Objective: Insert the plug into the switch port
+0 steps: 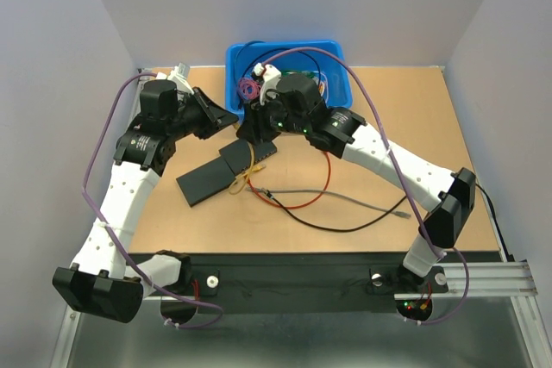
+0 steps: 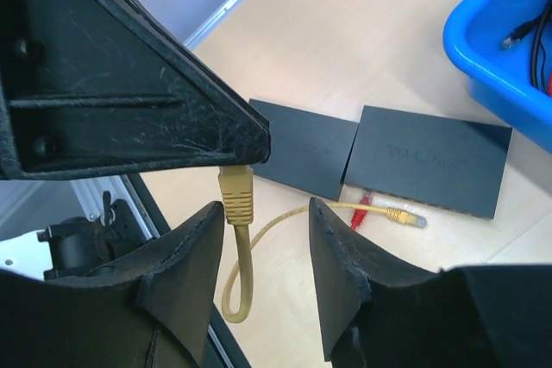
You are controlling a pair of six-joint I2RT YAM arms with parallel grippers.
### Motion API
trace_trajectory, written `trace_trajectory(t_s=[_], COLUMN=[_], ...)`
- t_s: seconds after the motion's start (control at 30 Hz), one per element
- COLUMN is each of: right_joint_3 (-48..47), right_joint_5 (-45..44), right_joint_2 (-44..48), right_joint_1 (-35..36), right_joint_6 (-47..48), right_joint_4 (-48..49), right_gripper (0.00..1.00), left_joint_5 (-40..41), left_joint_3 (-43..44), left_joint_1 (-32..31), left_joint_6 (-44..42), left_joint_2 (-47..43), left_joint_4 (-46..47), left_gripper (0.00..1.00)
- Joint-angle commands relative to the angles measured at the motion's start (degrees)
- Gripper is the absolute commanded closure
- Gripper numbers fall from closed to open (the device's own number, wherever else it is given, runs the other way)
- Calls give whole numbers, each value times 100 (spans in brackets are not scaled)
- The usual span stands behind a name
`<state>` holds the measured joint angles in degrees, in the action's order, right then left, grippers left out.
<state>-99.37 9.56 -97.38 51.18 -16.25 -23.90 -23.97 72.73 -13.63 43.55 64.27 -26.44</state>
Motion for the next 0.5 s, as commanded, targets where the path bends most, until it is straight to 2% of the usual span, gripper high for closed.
trace_trajectory(t_s=[0.0, 0.3, 0.37, 0.47], right_joint_3=[-29, 32, 67, 85], right_joint_5=[19, 72, 63, 81], right_joint_2=[255, 211, 211, 220], right_joint_1=[15, 15, 15, 6], right_joint_6=[-124, -229, -230, -238], right_joint_4=[553, 650, 667, 676], right_gripper=[51, 61, 66, 67], left_joint_5=[-126, -126, -126, -126], left_joint_3=[-57, -84, -83, -118], left_joint_1=[44, 44, 44, 44], left_joint_6=[-22, -13, -4, 4], left_joint_2=[-204, -248, -248, -275], left_joint_4=[209, 209, 218, 244], left_gripper=[100, 100, 100, 100])
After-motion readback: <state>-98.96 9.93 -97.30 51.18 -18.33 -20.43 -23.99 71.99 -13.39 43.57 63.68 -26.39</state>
